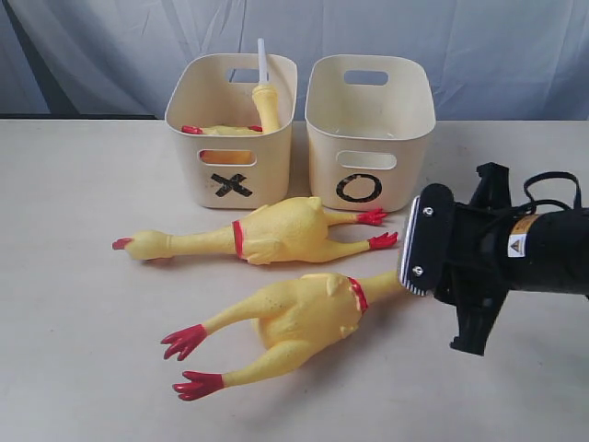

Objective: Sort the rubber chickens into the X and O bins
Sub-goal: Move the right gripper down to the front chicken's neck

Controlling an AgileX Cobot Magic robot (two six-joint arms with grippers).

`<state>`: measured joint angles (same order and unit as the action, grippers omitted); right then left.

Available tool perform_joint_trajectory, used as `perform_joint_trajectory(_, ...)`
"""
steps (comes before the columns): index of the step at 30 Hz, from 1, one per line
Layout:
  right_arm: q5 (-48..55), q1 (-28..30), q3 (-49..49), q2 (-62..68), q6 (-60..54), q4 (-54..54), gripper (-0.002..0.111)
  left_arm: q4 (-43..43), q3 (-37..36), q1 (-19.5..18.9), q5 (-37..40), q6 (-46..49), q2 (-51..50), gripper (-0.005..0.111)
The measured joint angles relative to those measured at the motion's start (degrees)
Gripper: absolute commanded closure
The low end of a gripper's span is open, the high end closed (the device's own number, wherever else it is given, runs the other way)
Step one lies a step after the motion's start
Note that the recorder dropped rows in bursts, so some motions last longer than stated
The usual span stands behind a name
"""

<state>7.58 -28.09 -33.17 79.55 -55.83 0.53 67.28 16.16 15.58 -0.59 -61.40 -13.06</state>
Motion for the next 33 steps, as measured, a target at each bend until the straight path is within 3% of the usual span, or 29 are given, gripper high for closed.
perform_joint_trajectory(13,-5.4,0.0,-2.3,13.0,-0.7,9.7,0.051,0.0,0.0,0.0,0.0,0.0,0.0,0.107)
perform_joint_trajectory(17,-7.6,0.0,-3.3,16.3,-0.8,11.8,0.062,0.0,0.0,0.0,0.0,0.0,0.0,0.107)
perform_joint_trajectory(33,-12.0,0.0,-5.3,24.1,-0.9,14.7,0.062,-0.5,0.0,0.0,0.6,0.0,0.0,0.107)
